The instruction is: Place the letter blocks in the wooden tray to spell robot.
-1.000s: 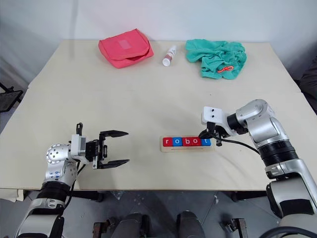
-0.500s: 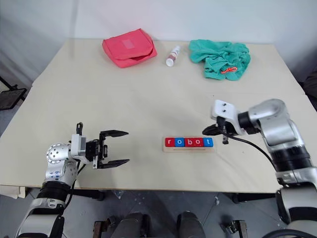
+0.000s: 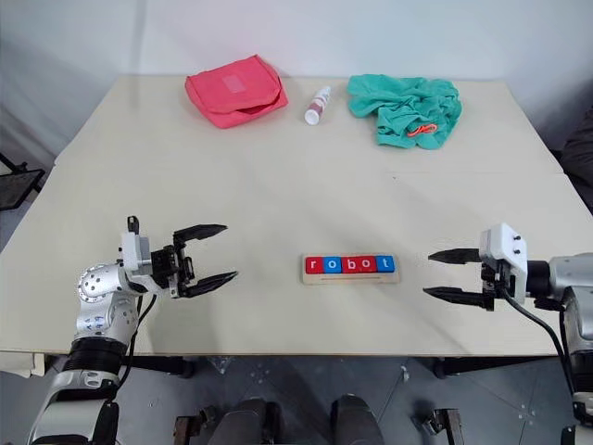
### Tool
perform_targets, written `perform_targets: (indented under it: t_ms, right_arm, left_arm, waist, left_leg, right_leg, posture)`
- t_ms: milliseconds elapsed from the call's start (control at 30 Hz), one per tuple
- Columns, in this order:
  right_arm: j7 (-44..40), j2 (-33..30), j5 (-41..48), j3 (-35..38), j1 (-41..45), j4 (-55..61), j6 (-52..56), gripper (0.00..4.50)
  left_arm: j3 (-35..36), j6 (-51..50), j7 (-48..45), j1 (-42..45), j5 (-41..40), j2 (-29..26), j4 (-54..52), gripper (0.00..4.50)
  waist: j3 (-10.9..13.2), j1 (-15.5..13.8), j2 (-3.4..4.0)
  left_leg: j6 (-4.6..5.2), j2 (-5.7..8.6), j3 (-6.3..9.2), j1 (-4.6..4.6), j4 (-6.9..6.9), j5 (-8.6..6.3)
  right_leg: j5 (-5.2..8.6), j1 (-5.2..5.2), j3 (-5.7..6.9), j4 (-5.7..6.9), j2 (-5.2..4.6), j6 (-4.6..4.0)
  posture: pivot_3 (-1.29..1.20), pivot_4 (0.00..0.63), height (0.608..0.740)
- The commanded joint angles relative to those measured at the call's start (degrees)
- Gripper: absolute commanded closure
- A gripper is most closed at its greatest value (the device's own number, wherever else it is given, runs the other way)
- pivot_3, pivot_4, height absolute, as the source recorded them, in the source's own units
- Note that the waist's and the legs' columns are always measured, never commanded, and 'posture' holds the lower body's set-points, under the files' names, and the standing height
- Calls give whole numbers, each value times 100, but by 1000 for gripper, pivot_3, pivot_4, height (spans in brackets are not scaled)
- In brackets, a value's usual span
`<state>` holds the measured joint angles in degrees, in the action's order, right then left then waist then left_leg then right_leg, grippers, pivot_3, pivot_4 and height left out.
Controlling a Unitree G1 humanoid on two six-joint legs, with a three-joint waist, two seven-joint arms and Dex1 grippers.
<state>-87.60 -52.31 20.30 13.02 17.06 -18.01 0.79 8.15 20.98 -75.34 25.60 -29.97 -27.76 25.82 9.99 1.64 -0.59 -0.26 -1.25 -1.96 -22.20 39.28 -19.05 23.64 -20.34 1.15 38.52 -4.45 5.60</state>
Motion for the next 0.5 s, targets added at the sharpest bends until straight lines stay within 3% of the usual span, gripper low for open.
perform_targets:
  t_ms: [33,200,367,500]
  right_arm:
    - [-435,-204,499,97,169,-541,-536,27]
    - [-490,-324,543,-102,492,-1362,-954,27]
    - [-490,-666,1653,-620,537,-1712,-856,27]
    - [-490,-906,1785,-1029,555,-2014,-1136,27]
  left_arm:
    - [235,-159,49,174,-98,-140,-27,0]
    - [456,-769,148,152,-300,-235,-169,0]
    - [574,-1106,-199,-104,-536,-313,-440,0]
    - [589,-1104,-459,-184,-565,-279,-526,0]
  waist:
    - [0,-5,-1]
    - [0,3,-1]
    - [0,1,0]
    - [1,-2,-1]
  left_leg:
    - [0,0,0,0,0,0]
    - [0,-1,1,1,0,0]
    - [0,-3,2,0,-2,0]
    - [0,-3,2,1,3,0]
  right_leg:
    - [0,0,0,0,0,0]
    - [0,0,3,1,-1,0]
    - [0,0,4,1,-2,0]
    - [0,4,4,-4,-2,0]
  posture:
    - [0,150,740]
    - [0,150,740]
    - [0,150,740]
    - [0,150,740]
